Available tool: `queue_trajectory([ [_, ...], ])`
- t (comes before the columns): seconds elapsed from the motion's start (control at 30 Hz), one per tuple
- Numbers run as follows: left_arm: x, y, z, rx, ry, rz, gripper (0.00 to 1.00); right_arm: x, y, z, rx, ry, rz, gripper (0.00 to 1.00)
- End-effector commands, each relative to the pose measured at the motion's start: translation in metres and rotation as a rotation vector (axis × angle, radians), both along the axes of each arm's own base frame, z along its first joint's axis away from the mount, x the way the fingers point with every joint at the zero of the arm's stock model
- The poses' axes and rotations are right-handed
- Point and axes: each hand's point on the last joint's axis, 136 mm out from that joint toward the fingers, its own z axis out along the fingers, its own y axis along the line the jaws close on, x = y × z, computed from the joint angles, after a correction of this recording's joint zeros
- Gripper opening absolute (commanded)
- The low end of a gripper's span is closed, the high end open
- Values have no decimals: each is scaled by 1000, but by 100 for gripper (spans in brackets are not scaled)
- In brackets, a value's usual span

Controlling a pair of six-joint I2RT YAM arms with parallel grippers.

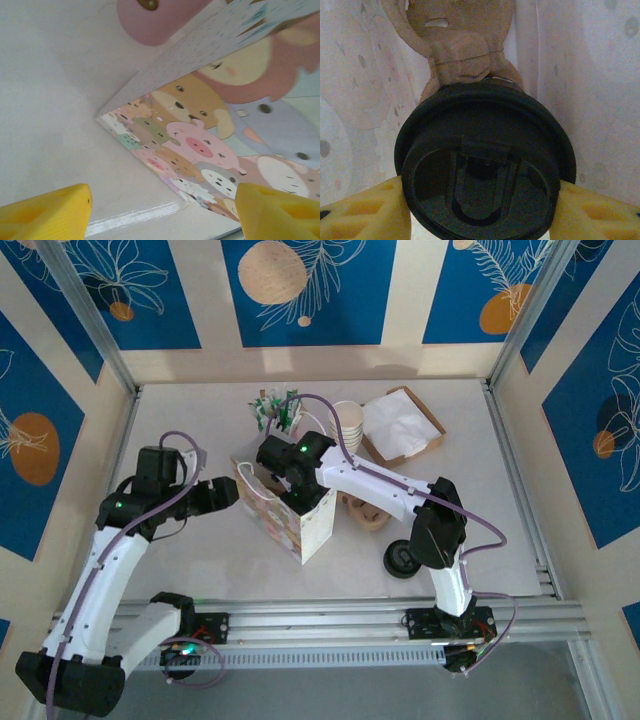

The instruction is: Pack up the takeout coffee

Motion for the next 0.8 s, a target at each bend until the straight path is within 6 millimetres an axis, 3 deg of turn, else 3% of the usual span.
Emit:
queue_trajectory([
  [0.0,-5,1,-10,-5,17,21,74,-14,1,-15,-21,101,-24,50],
  [0.3,-17,3,-44,-31,77,68,68,-13,2,6,13,90,-54,49],
  [0.77,-40,-22,-112,-42,179,52,63,-15,1,20,47,85,-80,49],
])
